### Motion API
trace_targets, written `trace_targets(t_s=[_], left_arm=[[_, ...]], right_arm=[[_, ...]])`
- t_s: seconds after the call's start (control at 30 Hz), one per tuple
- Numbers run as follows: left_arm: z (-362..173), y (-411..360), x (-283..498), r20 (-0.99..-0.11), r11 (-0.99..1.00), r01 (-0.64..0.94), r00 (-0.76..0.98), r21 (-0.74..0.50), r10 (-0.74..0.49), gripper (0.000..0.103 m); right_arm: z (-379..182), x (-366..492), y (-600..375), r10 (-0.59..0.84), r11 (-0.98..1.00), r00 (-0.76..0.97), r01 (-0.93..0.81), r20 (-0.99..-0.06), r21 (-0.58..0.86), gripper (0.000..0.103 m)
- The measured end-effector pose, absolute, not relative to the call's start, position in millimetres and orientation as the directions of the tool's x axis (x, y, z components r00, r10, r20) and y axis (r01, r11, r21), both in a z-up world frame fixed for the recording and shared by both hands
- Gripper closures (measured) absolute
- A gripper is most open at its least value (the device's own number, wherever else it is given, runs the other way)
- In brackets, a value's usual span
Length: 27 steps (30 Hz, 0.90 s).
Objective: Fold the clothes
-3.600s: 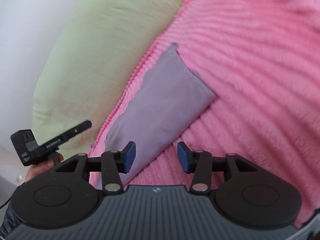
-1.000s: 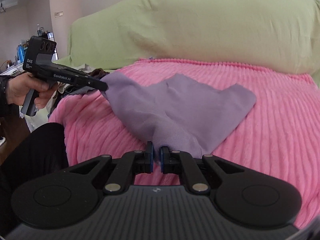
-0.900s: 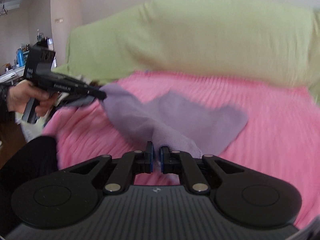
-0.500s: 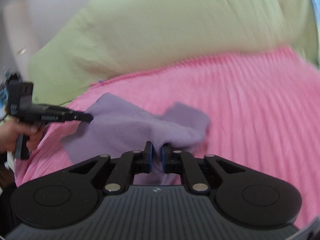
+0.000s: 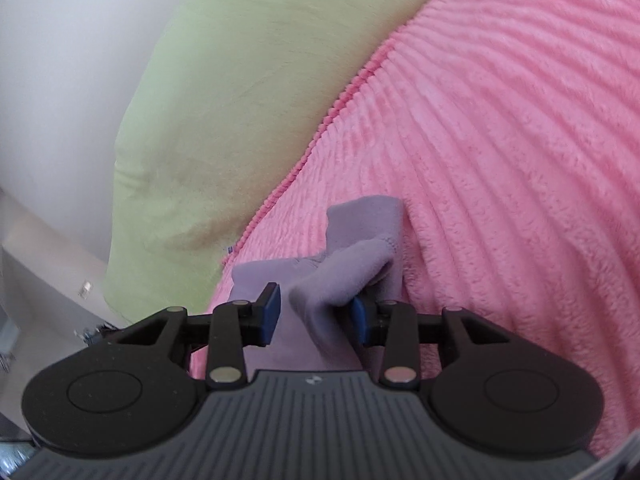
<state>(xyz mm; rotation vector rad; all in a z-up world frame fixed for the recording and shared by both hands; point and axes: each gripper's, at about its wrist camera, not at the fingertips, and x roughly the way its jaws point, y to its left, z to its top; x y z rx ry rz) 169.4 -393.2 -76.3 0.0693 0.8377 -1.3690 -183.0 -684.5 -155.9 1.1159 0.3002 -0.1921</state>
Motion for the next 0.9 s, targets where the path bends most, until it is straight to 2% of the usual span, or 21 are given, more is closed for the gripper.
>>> trace_targets(t_s=[0.07, 0.1, 0.13, 0.2, 0.27, 0.4, 0.47, 0.53, 0.63, 0.7, 0.73, 0.83, 0.9], left_arm=[[-77, -403, 171, -0.572, 0.240, 0.883, -0.039, -0.404, -0.820, 0.081], [-75, -406, 169, -0.578, 0.231, 0.893, -0.039, -0.386, -0.815, 0.092], [-73, -407, 166, -0.579, 0.219, 0.909, -0.030, -0.355, -0.815, 0.096], [-65, -399, 159, -0.558, 0.219, 0.923, 0.006, -0.316, -0.830, 0.096], [-58, -390, 152, -0.534, 0.220, 0.935, 0.041, -0.277, -0.844, 0.096], [-73, -395, 151, -0.583, 0.264, 0.931, 0.073, -0.250, -0.809, 0.096], [-80, -401, 152, -0.603, 0.280, 0.927, 0.077, -0.251, -0.794, 0.095], [-82, -405, 152, -0.613, 0.290, 0.925, 0.082, -0.248, -0.786, 0.093], [-79, -405, 158, -0.601, 0.287, 0.919, 0.072, -0.269, -0.796, 0.088], [-78, -407, 164, -0.586, 0.283, 0.911, 0.058, -0.300, -0.808, 0.075], [-77, -409, 167, -0.578, 0.280, 0.907, 0.051, -0.316, -0.814, 0.073], [-75, -414, 175, -0.556, 0.269, 0.890, 0.020, -0.369, -0.831, 0.071], [-75, -419, 180, -0.538, 0.248, 0.876, -0.017, -0.414, -0.843, 0.076]], right_arm=[[-154, -179, -684, -0.010, 0.452, 0.932, 0.327, -0.362, 0.830, 0.093], [-151, -179, -683, -0.018, 0.477, 0.925, 0.341, -0.379, 0.810, 0.093], [-143, -176, -678, -0.032, 0.539, 0.913, 0.358, -0.406, 0.763, 0.093], [-125, -170, -665, -0.050, 0.666, 0.902, 0.350, -0.429, 0.658, 0.094], [-109, -168, -656, -0.053, 0.752, 0.913, 0.303, -0.405, 0.585, 0.094], [-95, -163, -652, -0.061, 0.833, 0.918, 0.263, -0.392, 0.487, 0.094], [-119, -155, -670, -0.054, 0.763, 0.881, 0.339, -0.469, 0.550, 0.093], [-132, -152, -678, -0.039, 0.715, 0.868, 0.371, -0.496, 0.593, 0.092], [-134, -161, -683, -0.041, 0.656, 0.890, 0.368, -0.455, 0.659, 0.083], [-135, -168, -689, -0.056, 0.611, 0.902, 0.370, -0.428, 0.700, 0.081], [-137, -170, -693, -0.055, 0.587, 0.907, 0.367, -0.417, 0.722, 0.081], [-146, -175, -704, -0.051, 0.500, 0.925, 0.349, -0.376, 0.792, 0.080], [-146, -174, -705, -0.049, 0.489, 0.927, 0.346, -0.371, 0.801, 0.079]])
